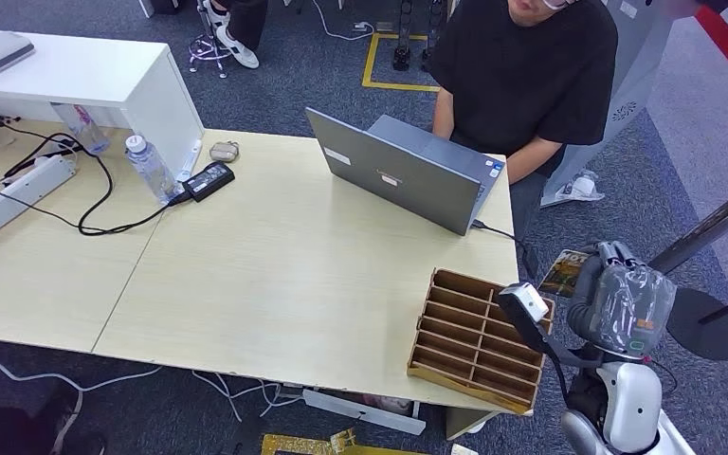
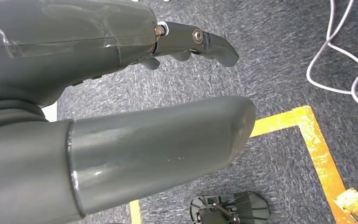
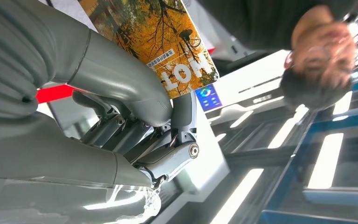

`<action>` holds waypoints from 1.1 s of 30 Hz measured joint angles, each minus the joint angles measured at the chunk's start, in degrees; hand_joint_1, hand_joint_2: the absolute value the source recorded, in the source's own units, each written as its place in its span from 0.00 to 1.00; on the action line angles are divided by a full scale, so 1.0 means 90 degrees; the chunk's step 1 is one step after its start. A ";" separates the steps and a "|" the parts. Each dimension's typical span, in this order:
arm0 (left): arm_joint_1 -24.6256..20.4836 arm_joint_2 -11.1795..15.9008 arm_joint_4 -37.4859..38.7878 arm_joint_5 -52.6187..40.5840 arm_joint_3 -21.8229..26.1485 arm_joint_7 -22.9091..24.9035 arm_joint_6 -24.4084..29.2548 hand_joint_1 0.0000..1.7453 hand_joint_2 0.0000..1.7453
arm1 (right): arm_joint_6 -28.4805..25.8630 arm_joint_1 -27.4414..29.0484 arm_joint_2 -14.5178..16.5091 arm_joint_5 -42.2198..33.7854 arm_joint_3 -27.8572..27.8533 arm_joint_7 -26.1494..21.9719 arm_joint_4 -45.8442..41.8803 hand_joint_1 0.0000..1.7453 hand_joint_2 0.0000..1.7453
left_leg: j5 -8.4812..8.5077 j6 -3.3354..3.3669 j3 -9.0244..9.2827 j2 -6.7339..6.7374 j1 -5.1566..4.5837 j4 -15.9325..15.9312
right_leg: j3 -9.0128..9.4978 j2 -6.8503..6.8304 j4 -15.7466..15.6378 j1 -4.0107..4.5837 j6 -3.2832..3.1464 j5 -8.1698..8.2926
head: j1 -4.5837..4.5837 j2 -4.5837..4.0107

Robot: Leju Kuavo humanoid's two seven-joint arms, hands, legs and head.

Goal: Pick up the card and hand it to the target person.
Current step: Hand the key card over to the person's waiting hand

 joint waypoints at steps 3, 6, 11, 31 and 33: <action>-0.0050 -0.0001 0.0000 -0.0036 -0.0032 0.0036 -0.0018 0.00 0.00 | 0.0044 -0.0101 -0.0014 -0.0116 -0.0186 0.0010 -0.0004 1.00 1.00 | 0.0000 0.0001 0.0000 0.0000 -0.0001 0.0000 | 0.0000 0.0000 0.0000 -0.0001 0.0000 0.0001 | -0.0001 0.0000; -0.0100 -0.0002 0.0000 -0.0087 -0.0073 0.0076 -0.0032 0.00 0.00 | 0.0200 -0.0291 -0.0062 -0.0211 -0.0355 0.0010 -0.0004 1.00 1.00 | 0.0001 0.0002 0.0000 0.0000 -0.0001 0.0001 | 0.0000 0.0001 0.0000 -0.0001 0.0000 0.0002 | -0.0001 0.0000; -0.0165 -0.0005 0.0000 -0.0153 -0.0127 0.0126 -0.0087 0.00 0.00 | 0.0460 -0.0618 -0.0163 -0.0280 -0.0529 0.0010 0.0022 1.00 1.00 | 0.0002 0.0002 0.0000 0.0000 -0.0001 0.0002 | 0.0000 0.0000 0.0000 -0.0001 0.0000 0.0002 | -0.0001 0.0000; -0.0258 -0.0036 0.0000 -0.0279 -0.0319 0.0256 -0.0192 0.00 0.00 | 0.1290 -0.1244 -0.0325 -0.0016 -0.0381 -0.0088 0.0562 1.00 1.00 | 0.0002 0.0003 -0.0005 -0.0001 -0.0001 0.0000 | 0.0000 -0.0003 0.0001 -0.0001 0.0000 0.0002 | 0.0000 0.0000; -0.0273 -0.0047 0.0000 -0.0287 -0.0345 0.0257 -0.0203 0.00 0.00 | 0.1325 -0.1256 -0.0292 0.0045 -0.0270 -0.0136 0.0716 1.00 1.00 | 0.0003 0.0004 -0.0006 -0.0002 -0.0001 0.0000 | 0.0000 -0.0004 0.0001 -0.0001 0.0000 0.0002 | -0.0001 0.0000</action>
